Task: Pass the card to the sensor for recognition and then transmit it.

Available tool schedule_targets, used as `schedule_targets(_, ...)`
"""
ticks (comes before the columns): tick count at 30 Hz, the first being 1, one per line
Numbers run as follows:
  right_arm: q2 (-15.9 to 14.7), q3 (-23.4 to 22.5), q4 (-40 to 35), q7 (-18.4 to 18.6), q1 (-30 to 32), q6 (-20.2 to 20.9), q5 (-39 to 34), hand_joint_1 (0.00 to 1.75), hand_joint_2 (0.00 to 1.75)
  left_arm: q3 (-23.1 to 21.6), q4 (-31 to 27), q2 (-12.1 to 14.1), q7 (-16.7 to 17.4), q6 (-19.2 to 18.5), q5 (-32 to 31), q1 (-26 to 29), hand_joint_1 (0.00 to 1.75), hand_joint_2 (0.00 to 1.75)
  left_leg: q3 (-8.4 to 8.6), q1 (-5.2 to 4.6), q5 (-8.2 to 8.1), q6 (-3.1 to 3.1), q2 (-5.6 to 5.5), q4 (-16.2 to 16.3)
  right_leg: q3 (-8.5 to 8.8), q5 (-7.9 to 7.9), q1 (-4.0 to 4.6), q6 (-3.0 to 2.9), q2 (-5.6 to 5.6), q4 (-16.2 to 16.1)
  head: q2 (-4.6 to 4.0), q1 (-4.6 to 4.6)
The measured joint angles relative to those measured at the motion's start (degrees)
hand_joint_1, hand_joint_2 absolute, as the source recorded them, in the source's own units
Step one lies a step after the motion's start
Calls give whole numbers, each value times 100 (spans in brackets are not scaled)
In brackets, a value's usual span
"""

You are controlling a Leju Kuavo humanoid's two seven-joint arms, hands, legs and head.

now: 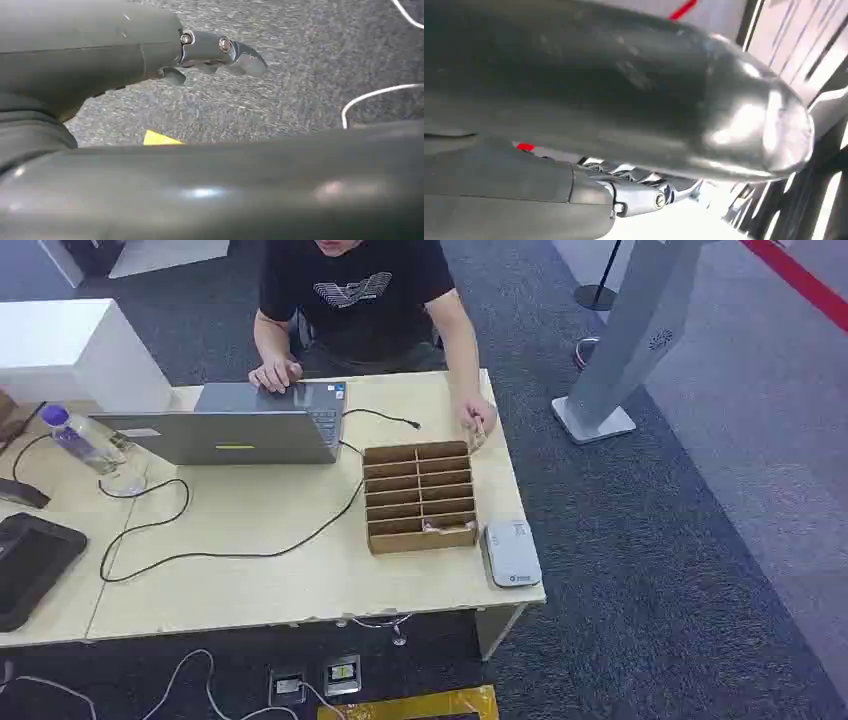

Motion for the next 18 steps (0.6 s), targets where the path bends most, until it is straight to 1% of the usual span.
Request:
schedule_targets(5, 609, 241, -214, 92, -470, 486, 574, 0, 0, -35, 9, 2, -109, -59, -20, -5, 0, 0, 5, 1, 12, -5, -7, 0, 0, 2, 1, 1, -5, 2, 0, 0)
schedule_targets(11, 1411, 540, -448, 157, -922, 1022, 1330, 0, 0, -153, 11, 33, -201, -142, -66, -10, 0, 0, 8, 5, 15, -10, -7, 0, -1, 3, 4, 2, -3, 5, 0, -2)
schedule_targets(14, 1848, 725, -564, 245, -1127, 1360, 1722, 0, 0, -172, 22, 55, -208, -210, -77, -10, 0, 0, 12, 6, 16, -11, -4, 0, -2, 5, 5, 0, 2, 5, 0, 0)
schedule_targets(18, 2348, 969, -684, 361, -1313, 1726, 2193, 0, 0, -271, 26, 81, -208, -304, -85, -10, 0, 0, 16, 8, 18, -13, -2, 1, -5, 6, 6, -1, 5, 6, 0, -4)
